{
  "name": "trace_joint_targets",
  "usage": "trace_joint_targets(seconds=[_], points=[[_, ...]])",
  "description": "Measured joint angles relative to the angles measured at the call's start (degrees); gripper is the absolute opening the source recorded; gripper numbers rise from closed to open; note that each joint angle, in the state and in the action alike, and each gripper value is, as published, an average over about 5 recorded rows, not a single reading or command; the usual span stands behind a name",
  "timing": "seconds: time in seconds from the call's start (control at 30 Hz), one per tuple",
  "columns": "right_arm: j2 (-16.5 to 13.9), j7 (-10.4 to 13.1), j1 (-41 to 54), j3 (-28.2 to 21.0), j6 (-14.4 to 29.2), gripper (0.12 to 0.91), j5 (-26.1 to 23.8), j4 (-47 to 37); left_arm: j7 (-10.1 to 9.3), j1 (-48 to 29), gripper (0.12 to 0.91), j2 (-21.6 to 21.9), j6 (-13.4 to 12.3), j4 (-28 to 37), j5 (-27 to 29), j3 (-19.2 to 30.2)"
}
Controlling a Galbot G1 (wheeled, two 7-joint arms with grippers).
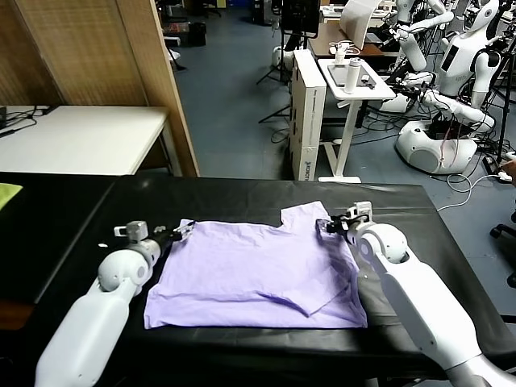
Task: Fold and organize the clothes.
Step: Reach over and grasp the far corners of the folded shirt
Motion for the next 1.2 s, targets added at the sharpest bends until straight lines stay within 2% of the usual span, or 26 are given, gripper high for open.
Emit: trace_joint_targets(seconds=[0.13, 0.3, 0.4, 0.53, 0.63, 0.77, 0.87, 1.2], points=[[0.07, -0.02, 0.15, -0.01, 0.04, 0.564, -0.12, -0.31, 0.01, -0.41, 0.719, 0.01, -0.33, 0.39, -0.01, 0.13], [0.16, -0.01, 0.22, 0.0, 0.07, 0.492, -0.22, -0.43, 0.01, -0.83, 0.646, 0.0, -0.6, 0.6, -0.02, 0.23], [0.24, -0.01, 0.22, 0.0, 0.09, 0.437, -0.31, -0.44, 0.01, -0.85, 0.519, -0.01, -0.73, 0.65, -0.02, 0.25], [0.39, -0.01, 0.22, 0.0, 0.22, 0.354, -0.48, -0.44, 0.01, -0.53, 0.295, -0.04, -0.83, 0.64, 0.07, 0.26], [0.48, -0.01, 0.15, 0.03, 0.68, 0.291, -0.73, -0.38, 0.01, -0.24, 0.229, -0.05, -0.88, 0.51, 0.19, 0.25], [0.5, 0.03, -0.18, 0.44, 1.33, 0.188, -0.95, 0.03, 0.0, -0.01, 0.213, -0.04, -0.97, 0.17, 0.31, 0.19], [0.31, 0.13, -0.66, 0.99, 1.65, 0.15, -0.95, 0.73, -0.17, 0.26, 0.205, -0.03, -1.04, -0.36, 0.31, -0.01], [-1.89, 0.25, -4.52, 3.99, 2.14, 0.14, -0.5, 6.98, -1.19, 3.43, 0.199, 0.66, -1.01, -5.0, -0.44, -1.86]])
